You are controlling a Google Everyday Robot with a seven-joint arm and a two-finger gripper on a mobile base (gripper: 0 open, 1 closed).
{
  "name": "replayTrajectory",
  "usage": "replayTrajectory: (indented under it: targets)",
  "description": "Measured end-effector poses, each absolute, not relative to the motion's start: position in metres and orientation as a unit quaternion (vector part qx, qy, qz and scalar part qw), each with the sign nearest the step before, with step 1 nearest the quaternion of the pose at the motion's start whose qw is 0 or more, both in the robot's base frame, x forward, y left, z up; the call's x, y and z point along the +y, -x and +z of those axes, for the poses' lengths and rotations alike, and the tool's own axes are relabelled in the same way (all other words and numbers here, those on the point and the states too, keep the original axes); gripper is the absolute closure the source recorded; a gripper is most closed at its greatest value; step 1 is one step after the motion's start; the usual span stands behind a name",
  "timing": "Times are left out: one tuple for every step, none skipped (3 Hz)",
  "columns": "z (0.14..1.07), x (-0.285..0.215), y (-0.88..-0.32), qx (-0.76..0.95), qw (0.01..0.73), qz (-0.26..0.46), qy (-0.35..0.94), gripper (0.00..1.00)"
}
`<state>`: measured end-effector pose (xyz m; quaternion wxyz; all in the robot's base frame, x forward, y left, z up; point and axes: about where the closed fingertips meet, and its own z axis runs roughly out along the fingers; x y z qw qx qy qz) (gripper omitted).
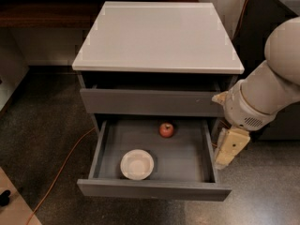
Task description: Close middle drawer
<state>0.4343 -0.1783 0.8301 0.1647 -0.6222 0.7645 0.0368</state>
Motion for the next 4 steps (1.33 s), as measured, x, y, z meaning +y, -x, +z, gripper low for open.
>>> replayTrajectory:
  targets:
    - [0.742,-0.171,-0.447,0.766,0.151,0.022,0.624,0.00]
    - [0.744,-0.170,-0.447,0.766,0.147,0.022,0.625,0.00]
    - [0.744,-0.170,-0.447,0.766,0.147,0.022,0.625,0.00]
    - [0.706,-0.162,-0.437,0.767,0.135,0.036,0.627,0.00]
